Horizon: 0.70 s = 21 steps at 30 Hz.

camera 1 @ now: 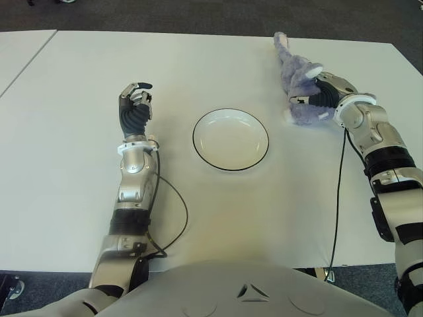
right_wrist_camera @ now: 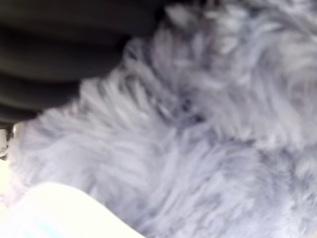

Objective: Put the doll into the plate.

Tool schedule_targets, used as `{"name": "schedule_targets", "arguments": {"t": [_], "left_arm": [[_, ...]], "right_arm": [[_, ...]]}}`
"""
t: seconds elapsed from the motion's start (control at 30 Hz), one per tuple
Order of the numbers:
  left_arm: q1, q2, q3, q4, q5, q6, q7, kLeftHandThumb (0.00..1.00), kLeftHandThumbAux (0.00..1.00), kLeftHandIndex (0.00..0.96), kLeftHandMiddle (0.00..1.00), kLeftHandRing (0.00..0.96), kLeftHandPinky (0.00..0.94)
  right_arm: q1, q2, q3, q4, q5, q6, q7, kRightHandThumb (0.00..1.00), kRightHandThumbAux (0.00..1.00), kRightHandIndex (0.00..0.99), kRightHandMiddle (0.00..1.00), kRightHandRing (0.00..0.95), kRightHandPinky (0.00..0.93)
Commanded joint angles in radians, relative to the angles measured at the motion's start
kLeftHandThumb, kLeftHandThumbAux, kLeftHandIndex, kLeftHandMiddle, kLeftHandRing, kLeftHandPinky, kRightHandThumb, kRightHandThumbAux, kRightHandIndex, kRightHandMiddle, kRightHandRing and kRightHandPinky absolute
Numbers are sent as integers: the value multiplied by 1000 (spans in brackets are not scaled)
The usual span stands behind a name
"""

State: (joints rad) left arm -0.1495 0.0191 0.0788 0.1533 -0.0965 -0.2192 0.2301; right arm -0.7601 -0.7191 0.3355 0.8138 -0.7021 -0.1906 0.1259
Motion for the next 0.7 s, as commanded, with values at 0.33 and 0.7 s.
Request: {"name": "schedule_targets", "arguments": {"t": [0.33,0.7], "left_arm": [[115,-63,-5,32,2,-16,-3,712,702,443,861,870,869],[122,-61,-6,20,1,-20,-6,710,704,442,865,872,860]], "right_arm": [[49,37,59,105,-8,-8,-1,178,290,0,0,0,0],[48,35,87,129,-18,-26,-47,199,326,0,0,0,20]]}}
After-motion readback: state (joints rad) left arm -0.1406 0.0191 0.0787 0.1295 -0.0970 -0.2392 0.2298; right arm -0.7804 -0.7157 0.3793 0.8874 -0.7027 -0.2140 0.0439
